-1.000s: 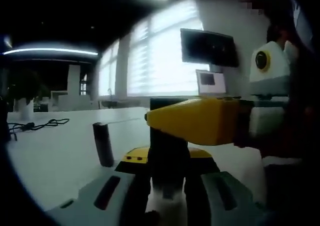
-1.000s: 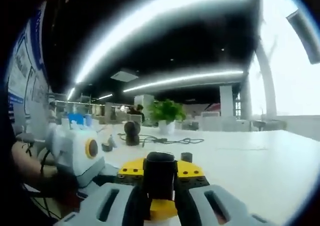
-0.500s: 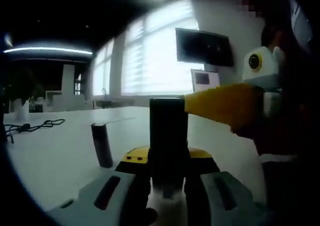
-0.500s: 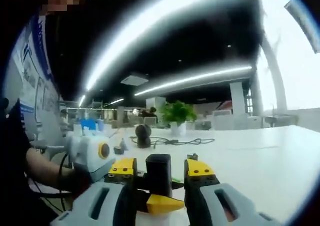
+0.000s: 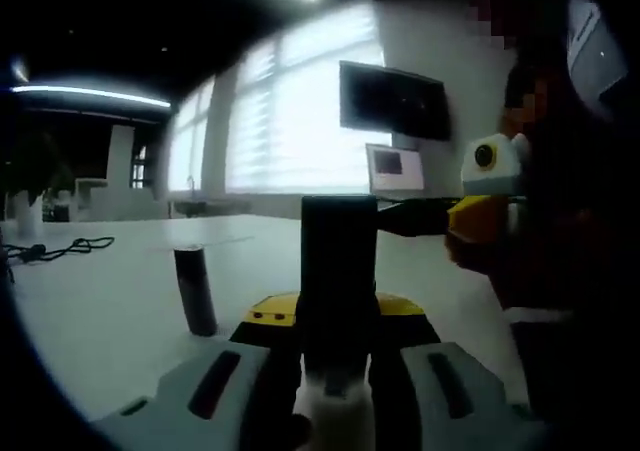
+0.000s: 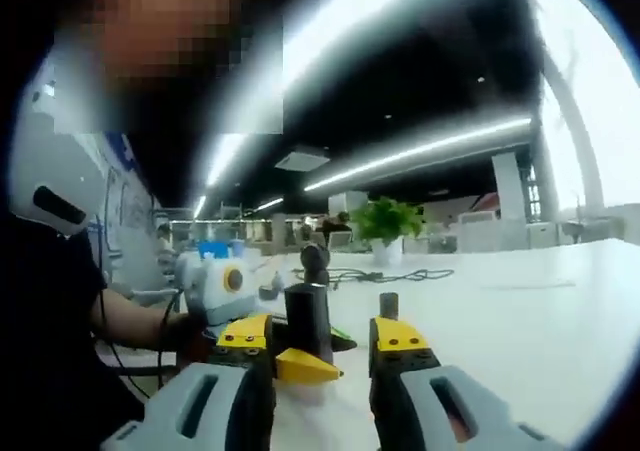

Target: Pick up cosmetic bottle twist off cap place on table pick up cap screw tight cap place on table

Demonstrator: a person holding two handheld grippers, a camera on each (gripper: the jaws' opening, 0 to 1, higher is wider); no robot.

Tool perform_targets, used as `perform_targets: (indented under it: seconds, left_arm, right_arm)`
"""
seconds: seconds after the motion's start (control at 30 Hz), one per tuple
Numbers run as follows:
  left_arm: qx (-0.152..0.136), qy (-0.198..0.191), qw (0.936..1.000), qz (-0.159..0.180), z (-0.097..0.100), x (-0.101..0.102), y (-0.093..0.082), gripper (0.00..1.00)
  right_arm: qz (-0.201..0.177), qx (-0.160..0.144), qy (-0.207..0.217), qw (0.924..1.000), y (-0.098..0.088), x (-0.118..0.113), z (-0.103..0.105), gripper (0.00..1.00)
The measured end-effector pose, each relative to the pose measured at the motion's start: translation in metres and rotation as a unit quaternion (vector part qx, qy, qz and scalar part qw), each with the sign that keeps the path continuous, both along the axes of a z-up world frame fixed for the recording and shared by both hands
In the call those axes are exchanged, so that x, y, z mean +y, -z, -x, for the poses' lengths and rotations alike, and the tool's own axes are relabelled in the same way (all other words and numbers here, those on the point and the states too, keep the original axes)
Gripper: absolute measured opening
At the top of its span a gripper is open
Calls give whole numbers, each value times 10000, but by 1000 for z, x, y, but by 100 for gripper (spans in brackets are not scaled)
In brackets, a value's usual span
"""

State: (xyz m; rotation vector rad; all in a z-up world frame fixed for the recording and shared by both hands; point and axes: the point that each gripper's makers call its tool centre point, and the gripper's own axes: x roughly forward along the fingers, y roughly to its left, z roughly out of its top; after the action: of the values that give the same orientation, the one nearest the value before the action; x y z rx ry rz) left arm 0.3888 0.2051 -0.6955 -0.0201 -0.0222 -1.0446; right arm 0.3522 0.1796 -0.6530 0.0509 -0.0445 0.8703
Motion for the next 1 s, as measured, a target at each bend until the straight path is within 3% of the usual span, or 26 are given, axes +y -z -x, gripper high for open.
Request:
perform_targets:
  seconds: [0.07, 0.17, 0.33, 0.53, 0.73, 1.0]
  left_arm:
    - [2, -12, 10000, -8, 0, 0, 0, 15]
    - [11, -66, 10000, -15, 2, -2, 0, 15]
    - [13, 208, 9998, -17, 11, -7, 0, 15]
    - [0, 203, 9998, -21, 12, -9, 1, 15]
    - [-9, 277, 9996, -6, 15, -11, 1, 15]
    - [-34, 429, 9991, -29, 21, -14, 1, 15]
  right_arm:
    - [424, -353, 22, 9985, 1, -4, 0, 30]
    - [306, -296, -165, 9990, -3, -6, 4, 31]
    - [23, -90, -566, 9984, -8, -8, 8, 30]
    - [178, -26, -872, 9960, -3, -5, 11, 26]
    - [95, 65, -1053, 9944, -4, -4, 7, 26]
    - [100, -11, -1325, 9911, -12, 13, 6, 28]
